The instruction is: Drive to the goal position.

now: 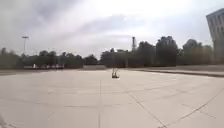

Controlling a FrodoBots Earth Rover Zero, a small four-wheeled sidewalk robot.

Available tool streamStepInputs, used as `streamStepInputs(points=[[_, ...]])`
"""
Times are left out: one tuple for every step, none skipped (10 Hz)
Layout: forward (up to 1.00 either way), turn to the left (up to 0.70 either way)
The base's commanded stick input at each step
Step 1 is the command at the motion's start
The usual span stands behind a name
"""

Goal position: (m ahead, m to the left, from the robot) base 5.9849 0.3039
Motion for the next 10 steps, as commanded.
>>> streamStepInputs(points=[[0.7,0.0],[0.7,0.0],[0.7,0.0],[0.7,0.0],[0.7,0.0],[0.7,0.0],[0.7,0.0],[0.7,0.0],[0.7,0.0],[0.7,0.0]])
